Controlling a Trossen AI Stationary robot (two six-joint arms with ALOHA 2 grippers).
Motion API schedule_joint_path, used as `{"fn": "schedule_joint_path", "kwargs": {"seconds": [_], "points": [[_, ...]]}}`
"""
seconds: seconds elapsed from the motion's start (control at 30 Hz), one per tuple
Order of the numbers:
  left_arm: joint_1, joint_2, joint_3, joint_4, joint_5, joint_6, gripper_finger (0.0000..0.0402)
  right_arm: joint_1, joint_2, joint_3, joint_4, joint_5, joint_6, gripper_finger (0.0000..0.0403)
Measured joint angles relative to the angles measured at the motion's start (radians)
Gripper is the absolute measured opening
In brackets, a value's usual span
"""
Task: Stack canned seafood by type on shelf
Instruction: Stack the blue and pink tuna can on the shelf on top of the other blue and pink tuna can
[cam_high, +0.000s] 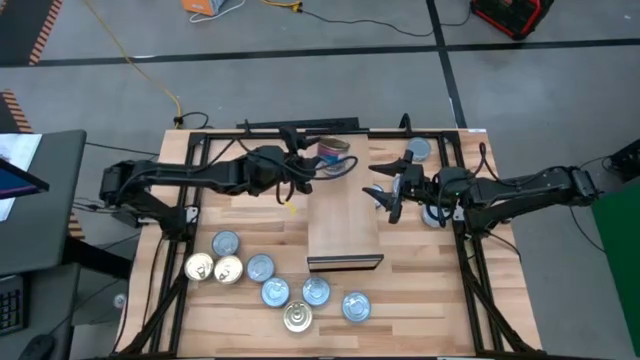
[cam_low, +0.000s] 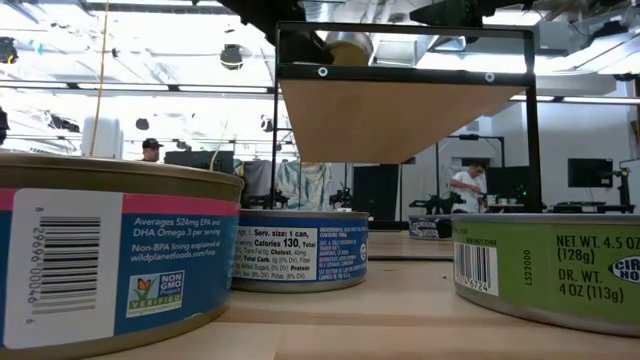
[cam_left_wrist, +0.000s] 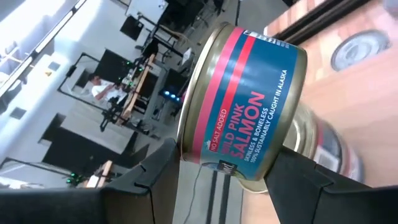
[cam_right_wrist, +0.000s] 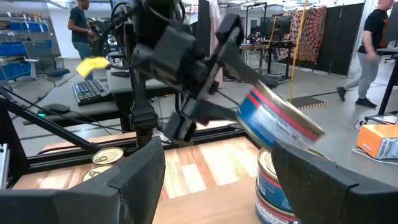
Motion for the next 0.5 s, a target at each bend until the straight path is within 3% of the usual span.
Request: {"fn": "schedule_joint_path", "kwargs": {"seconds": [0.23,0.5], "points": [[0.045,0.030,0.000,0.057,0.017,0.046,0.0196,0.000,0.000,0.000,-0.001,0.000,-0.001,0.0317],[0.089,0.030,0.001,0.053,0.151,0.047,0.0196,0.000,0.000,0.000,-0.002,0.000,-0.001,0.0317]]}}
